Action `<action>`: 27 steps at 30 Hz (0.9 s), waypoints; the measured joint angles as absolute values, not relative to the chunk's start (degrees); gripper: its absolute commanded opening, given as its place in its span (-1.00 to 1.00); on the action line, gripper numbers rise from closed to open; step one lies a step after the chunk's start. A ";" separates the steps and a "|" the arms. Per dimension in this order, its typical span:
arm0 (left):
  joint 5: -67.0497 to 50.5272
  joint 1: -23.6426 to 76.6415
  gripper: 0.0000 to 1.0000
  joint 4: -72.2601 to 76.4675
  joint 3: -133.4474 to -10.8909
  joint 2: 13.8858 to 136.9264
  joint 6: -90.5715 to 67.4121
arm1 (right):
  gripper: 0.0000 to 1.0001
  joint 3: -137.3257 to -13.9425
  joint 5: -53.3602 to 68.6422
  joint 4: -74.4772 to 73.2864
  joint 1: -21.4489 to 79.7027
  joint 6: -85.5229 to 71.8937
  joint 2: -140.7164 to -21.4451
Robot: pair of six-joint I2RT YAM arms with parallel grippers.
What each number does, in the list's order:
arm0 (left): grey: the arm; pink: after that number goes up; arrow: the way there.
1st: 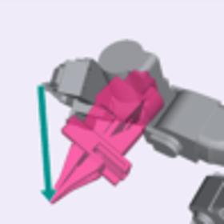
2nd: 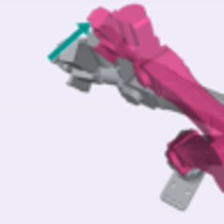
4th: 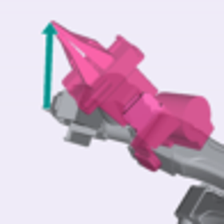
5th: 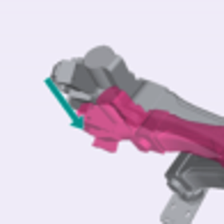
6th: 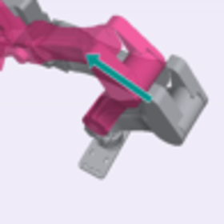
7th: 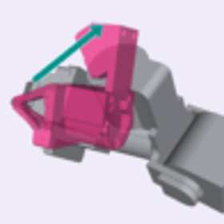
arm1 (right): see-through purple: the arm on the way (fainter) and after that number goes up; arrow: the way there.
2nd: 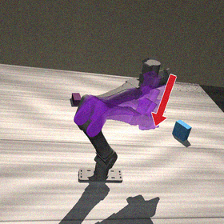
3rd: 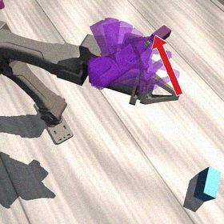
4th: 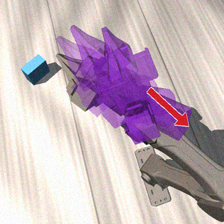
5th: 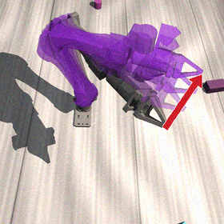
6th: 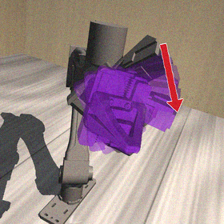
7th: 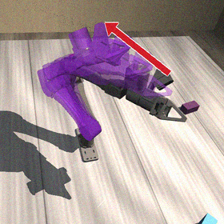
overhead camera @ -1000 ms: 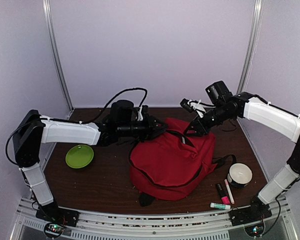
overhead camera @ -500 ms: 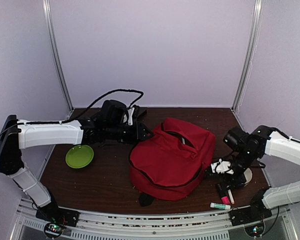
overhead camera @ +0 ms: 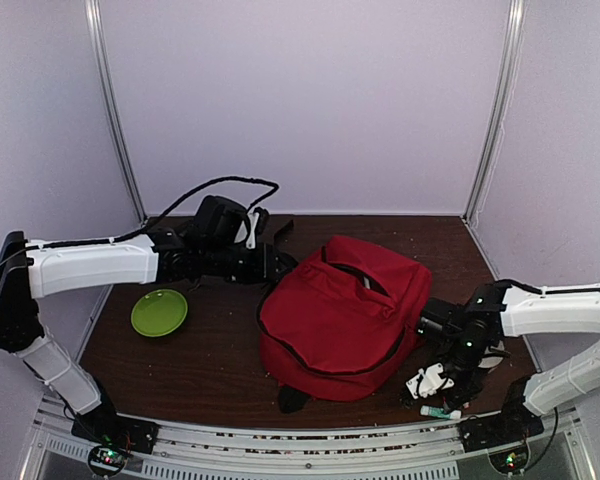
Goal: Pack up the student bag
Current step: Pick up the glue stick from the corner of the board.
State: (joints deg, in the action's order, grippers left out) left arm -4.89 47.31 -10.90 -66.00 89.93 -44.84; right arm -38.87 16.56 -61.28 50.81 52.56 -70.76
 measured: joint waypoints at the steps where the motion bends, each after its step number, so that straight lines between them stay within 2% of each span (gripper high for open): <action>1: -4.69 47.20 -0.19 -11.03 -66.00 89.67 -44.84 | 0.08 -38.85 16.43 -60.47 51.64 52.47 -71.79; 5: -3.84 46.87 -0.18 -11.31 -65.67 88.47 -44.69 | 0.03 -38.52 15.38 -57.01 55.90 51.64 -76.23; 18: -2.46 46.02 -0.17 -11.40 -62.61 86.00 -44.62 | -0.61 -41.71 13.43 -54.81 58.41 43.72 -83.46; 22: -2.52 45.65 -0.17 -11.35 -62.22 86.00 -44.62 | -0.64 -45.84 18.81 -55.81 58.52 41.60 -87.13; 27: -2.55 45.15 -0.17 -11.27 -62.11 85.80 -44.62 | -0.68 -56.60 29.43 -62.19 58.57 42.09 -88.29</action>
State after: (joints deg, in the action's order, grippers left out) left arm -2.55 45.15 -11.27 -62.11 85.80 -44.62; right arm -56.60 29.43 -62.19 58.57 42.09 -88.29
